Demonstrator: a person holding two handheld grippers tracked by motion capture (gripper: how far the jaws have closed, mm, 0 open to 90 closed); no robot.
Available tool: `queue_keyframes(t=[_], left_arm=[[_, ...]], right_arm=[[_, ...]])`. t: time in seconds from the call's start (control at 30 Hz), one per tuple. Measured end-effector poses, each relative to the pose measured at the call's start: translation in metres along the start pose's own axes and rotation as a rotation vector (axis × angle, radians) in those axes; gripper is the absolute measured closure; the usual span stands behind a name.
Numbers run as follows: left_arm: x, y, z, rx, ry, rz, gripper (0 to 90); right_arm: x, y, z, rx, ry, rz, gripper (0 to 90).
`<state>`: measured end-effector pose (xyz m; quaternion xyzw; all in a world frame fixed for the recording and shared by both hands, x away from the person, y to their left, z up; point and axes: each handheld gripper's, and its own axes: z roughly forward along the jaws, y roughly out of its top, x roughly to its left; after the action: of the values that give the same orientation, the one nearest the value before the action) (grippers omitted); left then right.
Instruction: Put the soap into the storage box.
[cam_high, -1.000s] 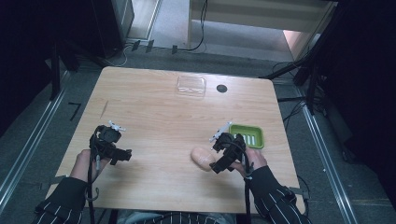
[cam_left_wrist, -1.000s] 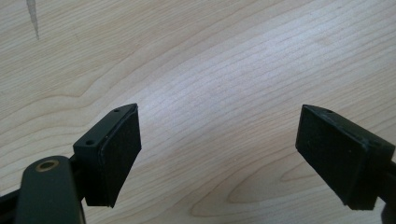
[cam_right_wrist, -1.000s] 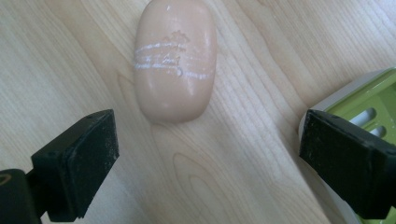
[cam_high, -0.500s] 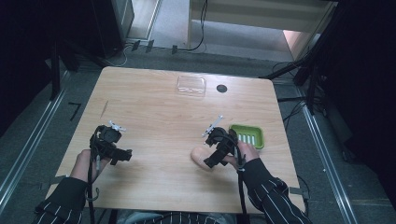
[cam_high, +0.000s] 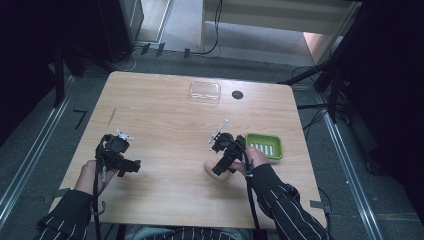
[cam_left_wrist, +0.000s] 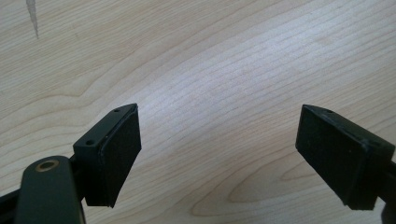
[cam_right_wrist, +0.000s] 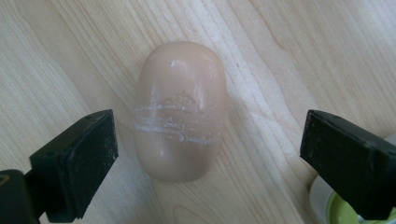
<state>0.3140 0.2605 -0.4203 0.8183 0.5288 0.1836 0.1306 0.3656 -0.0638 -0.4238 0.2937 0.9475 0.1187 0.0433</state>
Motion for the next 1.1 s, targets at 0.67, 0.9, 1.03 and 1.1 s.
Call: queue_keyframes(t=[0.67, 0.9, 1.03, 1.1], left_arm=[[0.000, 0.000, 0.000, 0.001, -0.003, 0.003, 14.8], [0.000, 0.000, 0.000, -0.001, -0.003, 0.005, 14.7], [0.001, 0.000, 0.000, -0.002, -0.002, 0.000, 14.7], [0.000, 0.000, 0.000, 0.000, -0.003, 0.001, 14.8]], right_arm=[[0.005, 0.010, 0.023, 0.075, 0.017, -0.005, 7.0], [0.009, 0.014, 0.029, 0.080, 0.013, -0.015, 14.3], [0.012, 0.016, 0.031, 0.089, 0.013, -0.016, 16.6], [0.012, 0.016, 0.032, 0.092, 0.018, -0.015, 21.3]])
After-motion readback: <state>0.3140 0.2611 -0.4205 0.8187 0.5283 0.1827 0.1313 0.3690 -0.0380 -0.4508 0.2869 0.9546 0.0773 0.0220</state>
